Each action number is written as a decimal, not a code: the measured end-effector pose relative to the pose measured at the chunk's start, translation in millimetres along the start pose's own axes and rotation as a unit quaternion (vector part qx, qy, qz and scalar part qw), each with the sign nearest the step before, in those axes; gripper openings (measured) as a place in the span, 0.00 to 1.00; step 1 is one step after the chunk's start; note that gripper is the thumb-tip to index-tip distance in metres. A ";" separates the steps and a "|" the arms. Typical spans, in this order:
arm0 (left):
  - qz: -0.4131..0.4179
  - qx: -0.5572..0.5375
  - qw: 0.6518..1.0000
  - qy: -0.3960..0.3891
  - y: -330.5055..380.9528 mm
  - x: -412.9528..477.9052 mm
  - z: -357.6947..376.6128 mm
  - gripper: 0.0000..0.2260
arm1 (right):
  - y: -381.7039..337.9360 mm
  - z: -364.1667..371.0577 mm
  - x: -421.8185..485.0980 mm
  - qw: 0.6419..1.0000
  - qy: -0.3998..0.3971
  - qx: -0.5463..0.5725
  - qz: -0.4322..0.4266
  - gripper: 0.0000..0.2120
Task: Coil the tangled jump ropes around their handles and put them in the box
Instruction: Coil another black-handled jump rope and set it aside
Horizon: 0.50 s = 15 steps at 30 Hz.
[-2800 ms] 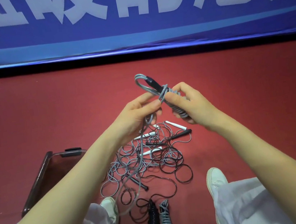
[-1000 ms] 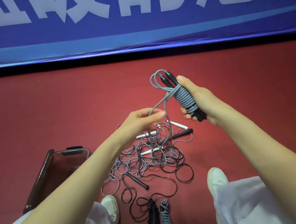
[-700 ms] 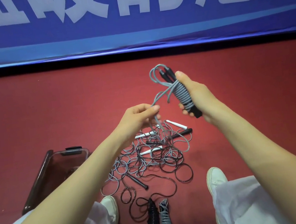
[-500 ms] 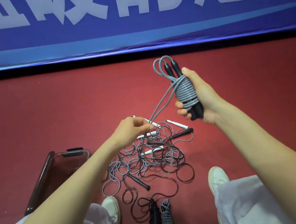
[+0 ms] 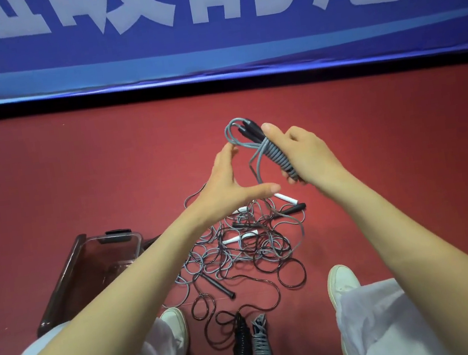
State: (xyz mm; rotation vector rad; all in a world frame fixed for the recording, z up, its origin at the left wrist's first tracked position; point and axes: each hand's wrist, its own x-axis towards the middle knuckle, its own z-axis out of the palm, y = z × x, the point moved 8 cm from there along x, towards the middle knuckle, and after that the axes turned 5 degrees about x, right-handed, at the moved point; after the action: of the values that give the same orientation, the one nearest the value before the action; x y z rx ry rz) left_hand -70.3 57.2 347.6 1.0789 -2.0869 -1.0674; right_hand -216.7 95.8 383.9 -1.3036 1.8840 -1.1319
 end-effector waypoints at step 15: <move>-0.082 -0.257 0.948 -0.167 -9.2 -11.0 -10.5 0.09 | -1.3 25.0 -23.9 0.934 -0.259 0.229 0.093 0.26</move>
State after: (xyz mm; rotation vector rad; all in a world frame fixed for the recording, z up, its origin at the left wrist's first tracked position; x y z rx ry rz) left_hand -53.0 59.1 344.2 0.8558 -1.8081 -1.8599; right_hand -187.1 110.0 373.1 -1.0054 1.2322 -0.9364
